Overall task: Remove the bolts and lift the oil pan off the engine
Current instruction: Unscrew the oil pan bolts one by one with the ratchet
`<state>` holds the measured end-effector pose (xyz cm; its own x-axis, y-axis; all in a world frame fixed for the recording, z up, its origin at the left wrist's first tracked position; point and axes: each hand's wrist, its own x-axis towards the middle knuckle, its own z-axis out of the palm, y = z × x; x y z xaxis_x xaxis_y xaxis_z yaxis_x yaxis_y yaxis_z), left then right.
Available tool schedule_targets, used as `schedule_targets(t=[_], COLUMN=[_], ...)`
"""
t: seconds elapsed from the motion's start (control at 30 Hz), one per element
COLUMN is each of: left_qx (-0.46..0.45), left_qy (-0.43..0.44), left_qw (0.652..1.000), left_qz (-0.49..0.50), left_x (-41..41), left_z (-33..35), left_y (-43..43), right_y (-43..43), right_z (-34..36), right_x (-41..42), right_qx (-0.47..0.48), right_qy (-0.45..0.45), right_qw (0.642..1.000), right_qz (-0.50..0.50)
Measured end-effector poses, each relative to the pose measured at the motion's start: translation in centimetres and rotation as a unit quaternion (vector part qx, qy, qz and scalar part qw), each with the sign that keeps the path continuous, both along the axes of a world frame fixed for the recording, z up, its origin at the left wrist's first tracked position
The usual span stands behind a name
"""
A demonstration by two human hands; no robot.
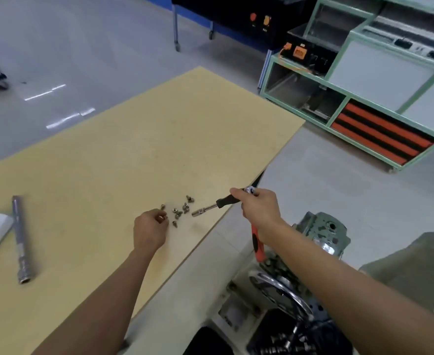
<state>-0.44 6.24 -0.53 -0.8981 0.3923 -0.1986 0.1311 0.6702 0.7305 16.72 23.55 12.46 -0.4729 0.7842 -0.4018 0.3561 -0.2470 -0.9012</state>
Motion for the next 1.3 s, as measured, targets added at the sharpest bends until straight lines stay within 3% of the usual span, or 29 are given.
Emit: schedule_targets(t=[0.3,0.43,0.53,0.63,0.7,0.8,1.03,1.23,1.3], left_qx=[-0.001,0.168,0.274,0.275,0.256,0.256,0.345,0.417,0.419], left_qy=[0.008,0.054,-0.038,-0.122,-0.114,-0.119,-0.135,-0.147,-0.134], left_qw=[1.0,0.982,0.917,0.784,0.722,0.69,0.678,0.696,0.716], left_qz=[0.004,-0.06,-0.288,-0.543,-0.633,-0.667,-0.635,-0.566,-0.543], left_x=[0.1,5.2,12.5,20.5,26.8,36.2,54.5,64.0,65.8], left_z=[1.6,11.0,20.8,28.7,32.0,33.7,31.1,28.8,28.0], left_y=[0.7,6.5,12.0,14.1,14.4,14.2,11.9,9.5,9.5], right_y=[0.7,1.4,1.9,1.9,1.3,-0.3,-4.1,-5.5,-5.4], right_z=[2.1,9.3,16.1,21.9,24.9,27.3,27.1,25.3,24.7], right_x=[0.9,5.7,12.4,20.5,27.3,37.3,54.0,62.2,63.2], right_qx=[0.028,0.132,0.226,0.328,0.372,0.387,0.393,0.386,0.378], right_qy=[-0.003,0.003,-0.032,-0.101,-0.151,-0.206,-0.269,-0.279,-0.278], right_qw=[1.0,0.99,0.97,0.932,0.909,0.891,0.876,0.874,0.876], right_qz=[0.001,0.043,0.086,0.116,0.112,0.115,0.082,0.099,0.107])
